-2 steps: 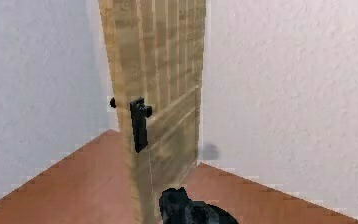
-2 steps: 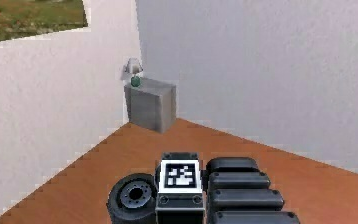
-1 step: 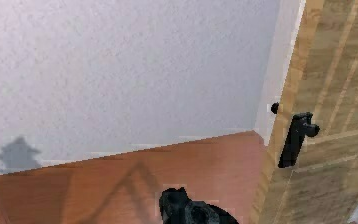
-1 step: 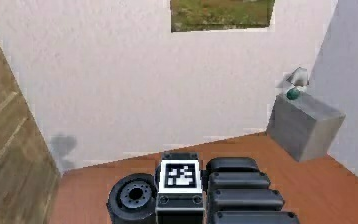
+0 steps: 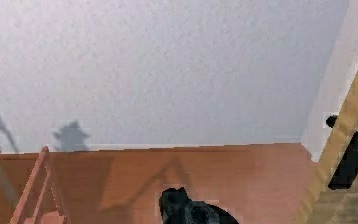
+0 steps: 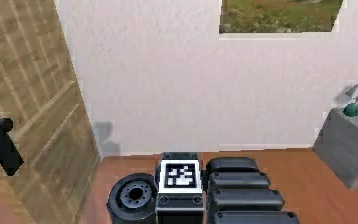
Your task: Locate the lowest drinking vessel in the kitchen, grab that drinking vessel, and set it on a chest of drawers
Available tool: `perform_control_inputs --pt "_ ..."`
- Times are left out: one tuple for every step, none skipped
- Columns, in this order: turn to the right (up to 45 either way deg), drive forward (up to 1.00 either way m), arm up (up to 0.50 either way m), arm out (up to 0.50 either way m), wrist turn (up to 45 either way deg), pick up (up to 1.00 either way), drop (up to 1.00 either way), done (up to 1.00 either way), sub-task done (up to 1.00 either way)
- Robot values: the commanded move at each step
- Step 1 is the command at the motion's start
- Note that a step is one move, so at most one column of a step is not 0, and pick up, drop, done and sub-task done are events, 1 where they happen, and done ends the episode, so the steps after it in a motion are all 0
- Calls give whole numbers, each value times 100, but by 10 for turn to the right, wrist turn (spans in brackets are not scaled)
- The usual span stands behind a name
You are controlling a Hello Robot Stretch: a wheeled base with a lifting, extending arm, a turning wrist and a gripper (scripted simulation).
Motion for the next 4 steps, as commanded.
perform_control_inputs --pt "0 85 0 0 0 0 0 0 0" --pt "420 0 0 0 0 0 0 0 0" --pt "0 55 0 0 0 0 0 0 0" --pt "450 0 0 0 0 0 0 0 0"
